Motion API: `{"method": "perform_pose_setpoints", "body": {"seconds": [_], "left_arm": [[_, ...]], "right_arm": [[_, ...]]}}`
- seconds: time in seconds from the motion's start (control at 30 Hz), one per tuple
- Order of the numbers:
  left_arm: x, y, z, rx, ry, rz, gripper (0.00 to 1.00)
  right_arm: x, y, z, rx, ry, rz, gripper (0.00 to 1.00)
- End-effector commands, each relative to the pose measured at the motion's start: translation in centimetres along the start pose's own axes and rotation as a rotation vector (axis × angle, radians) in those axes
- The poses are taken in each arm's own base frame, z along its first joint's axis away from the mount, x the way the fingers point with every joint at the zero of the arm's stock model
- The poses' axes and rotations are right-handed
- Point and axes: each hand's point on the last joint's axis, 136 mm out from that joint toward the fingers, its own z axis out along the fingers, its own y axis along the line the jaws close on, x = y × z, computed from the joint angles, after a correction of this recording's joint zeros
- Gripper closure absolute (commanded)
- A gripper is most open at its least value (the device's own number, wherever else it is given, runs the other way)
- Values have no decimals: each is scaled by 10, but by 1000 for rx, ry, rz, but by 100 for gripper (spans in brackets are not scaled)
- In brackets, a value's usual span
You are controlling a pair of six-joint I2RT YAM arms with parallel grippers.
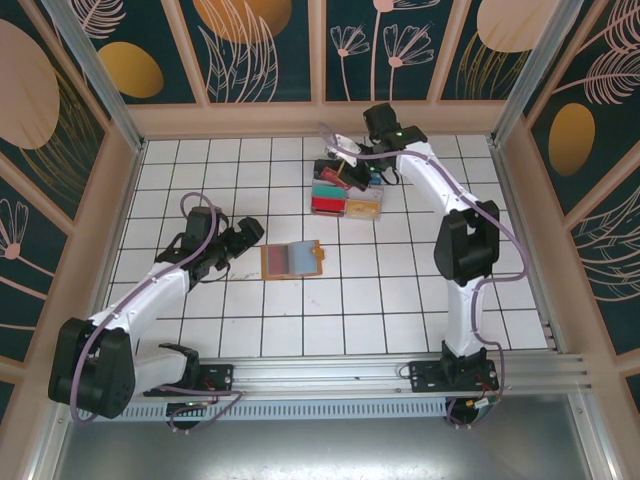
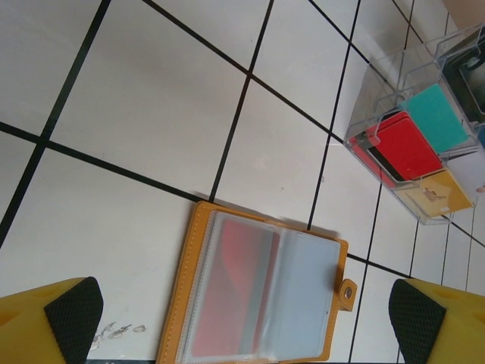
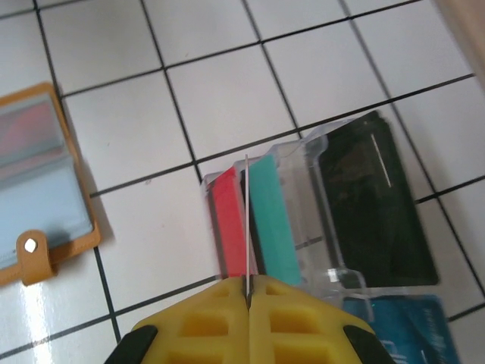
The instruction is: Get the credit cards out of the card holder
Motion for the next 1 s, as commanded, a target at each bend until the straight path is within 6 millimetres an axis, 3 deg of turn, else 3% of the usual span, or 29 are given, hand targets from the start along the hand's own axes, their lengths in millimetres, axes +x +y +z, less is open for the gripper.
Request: {"method": "perform_pose_setpoints", "body": {"seconds": [0.0, 0.2, 0.43, 0.97], "left_arm": [[-4, -8, 3, 33, 3, 4, 1], [-1, -7, 5, 36, 20, 6, 1], [2, -7, 7, 39, 36, 7, 2], [8, -8, 11, 59, 66, 20, 1]], "right_arm": [[1, 13, 17, -49, 35, -92, 100], [2, 13, 44, -69, 57, -120, 100], [28, 10, 66, -82, 137, -124, 100], [47, 13, 82, -99, 177, -122, 98]]}}
